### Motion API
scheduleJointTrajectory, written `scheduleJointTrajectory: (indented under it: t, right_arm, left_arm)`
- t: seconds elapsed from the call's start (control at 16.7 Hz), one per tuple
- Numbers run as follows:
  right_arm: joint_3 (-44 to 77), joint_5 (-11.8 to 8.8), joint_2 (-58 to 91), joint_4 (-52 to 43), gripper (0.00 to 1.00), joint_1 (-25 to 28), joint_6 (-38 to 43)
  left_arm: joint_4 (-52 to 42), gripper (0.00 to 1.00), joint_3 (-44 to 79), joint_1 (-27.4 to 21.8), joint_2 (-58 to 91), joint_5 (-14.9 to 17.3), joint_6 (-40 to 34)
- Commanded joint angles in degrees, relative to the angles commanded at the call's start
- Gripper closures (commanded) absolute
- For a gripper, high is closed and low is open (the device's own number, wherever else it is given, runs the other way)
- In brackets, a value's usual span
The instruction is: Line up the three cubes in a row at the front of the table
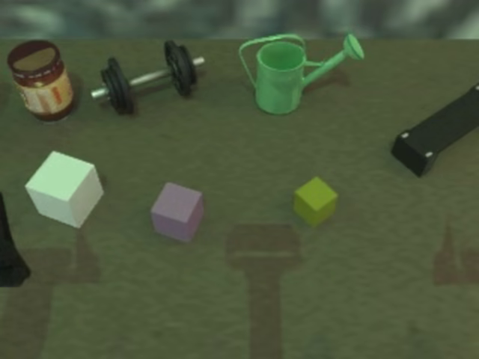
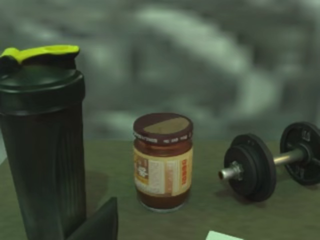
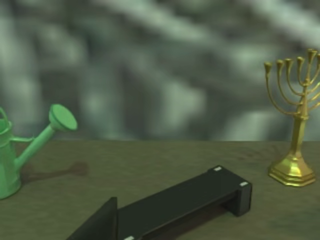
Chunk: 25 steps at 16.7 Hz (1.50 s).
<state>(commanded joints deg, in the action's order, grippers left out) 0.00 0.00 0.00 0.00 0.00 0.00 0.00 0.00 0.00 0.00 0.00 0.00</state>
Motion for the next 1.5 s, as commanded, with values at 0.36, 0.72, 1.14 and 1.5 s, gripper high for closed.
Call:
scheduleJointTrajectory:
  t: [0.36,0.72,1.14,1.5]
  right_arm:
    - [5.84,-0.13,5.87,-3.77,0.00,1.86,-0.39]
    - [30.31,-0.01,32.99,-18.50,0.00,8.27,-2.08]
    - [66.19,0.23,80.45,-41.94,0.00,17.96,-4.84]
    - [92.91,0.19,112.18,-58.94,0.00,25.31,-6.78]
  left_arm:
    - [0.00,0.00,0.00,0.00,0.00,0.00,0.00]
    - [0.00,0.00,0.00,0.00,0.00,0.00,0.00]
    - [0.00,0.00,0.00,0.00,0.00,0.00,0.00]
    - [0.00,0.00,0.00,0.00,0.00,0.00,0.00]
